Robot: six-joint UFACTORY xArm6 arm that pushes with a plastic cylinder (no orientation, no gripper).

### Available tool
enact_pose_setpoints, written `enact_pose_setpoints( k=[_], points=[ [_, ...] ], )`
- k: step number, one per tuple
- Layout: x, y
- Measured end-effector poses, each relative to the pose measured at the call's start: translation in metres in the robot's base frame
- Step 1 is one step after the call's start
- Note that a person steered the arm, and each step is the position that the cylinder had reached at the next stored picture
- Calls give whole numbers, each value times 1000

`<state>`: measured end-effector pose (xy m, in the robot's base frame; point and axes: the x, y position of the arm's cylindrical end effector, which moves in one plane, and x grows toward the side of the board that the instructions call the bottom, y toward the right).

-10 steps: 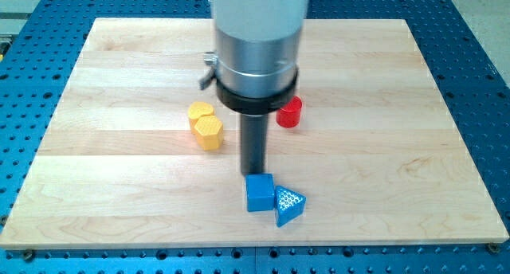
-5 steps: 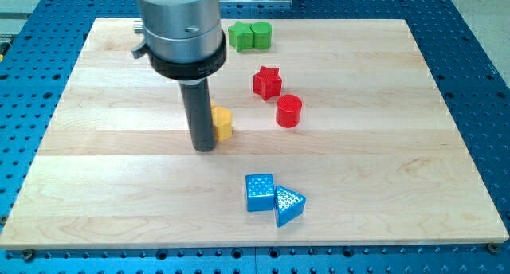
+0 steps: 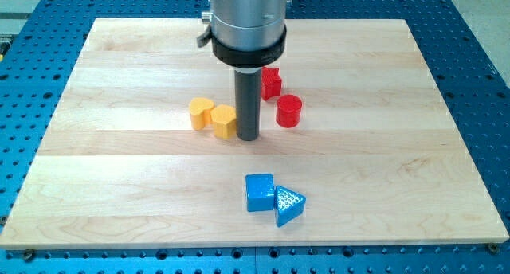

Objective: Slide the yellow blocks to the left center of the board

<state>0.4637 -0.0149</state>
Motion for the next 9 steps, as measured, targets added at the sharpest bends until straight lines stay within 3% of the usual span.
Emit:
enact_pose_setpoints(
  k=[3, 6, 9],
  points=[
    [-30, -47],
    [-32, -121],
    [-60, -127]
  ],
)
